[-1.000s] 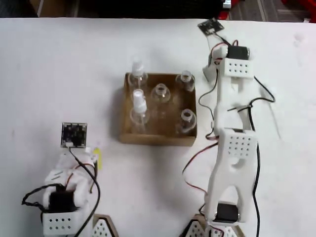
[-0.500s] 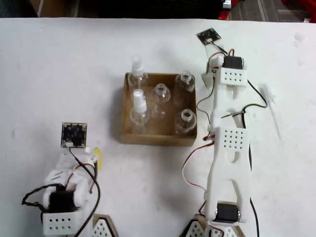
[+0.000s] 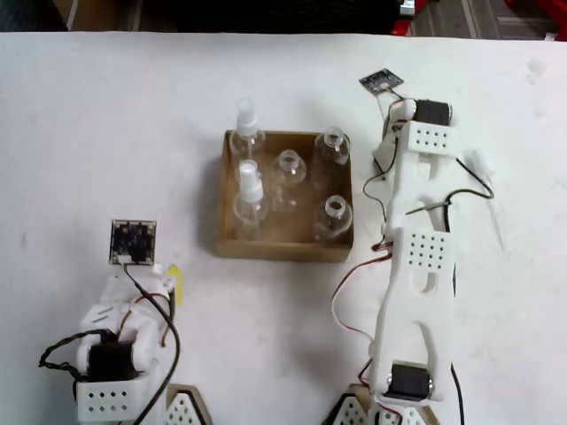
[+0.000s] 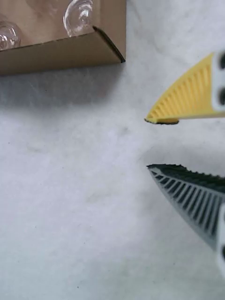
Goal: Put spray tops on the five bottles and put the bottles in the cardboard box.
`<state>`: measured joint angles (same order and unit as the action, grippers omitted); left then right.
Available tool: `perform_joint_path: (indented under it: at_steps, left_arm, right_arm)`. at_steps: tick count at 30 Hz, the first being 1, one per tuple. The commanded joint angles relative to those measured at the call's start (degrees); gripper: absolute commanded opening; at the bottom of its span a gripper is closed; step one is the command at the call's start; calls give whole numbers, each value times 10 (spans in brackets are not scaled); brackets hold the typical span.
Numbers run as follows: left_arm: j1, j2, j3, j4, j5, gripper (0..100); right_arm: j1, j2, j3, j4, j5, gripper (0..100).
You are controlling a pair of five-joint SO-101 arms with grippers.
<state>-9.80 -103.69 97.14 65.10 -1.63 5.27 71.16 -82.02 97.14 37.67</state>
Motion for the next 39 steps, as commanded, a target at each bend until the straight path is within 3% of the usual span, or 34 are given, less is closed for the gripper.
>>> perform_joint_path:
  at_steps: [1, 7, 21, 31, 39]
  left_arm:
    - [-4, -6, -2, 3, -6, 135]
    - [-4, -6, -2, 2, -6, 135]
    - [-4, -6, -2, 3, -6, 135]
    - [-4, -6, -2, 3, -6, 135]
    - [-4, -6, -2, 3, -6, 135]
  right_arm:
    - [35, -44, -11, 21, -11, 22]
    - [56, -72, 29, 22, -8, 287]
    - [27, -137, 66, 3, 32, 231]
    - [54, -106, 66, -4, 242, 230]
    - [65, -55, 60, -20, 266, 230]
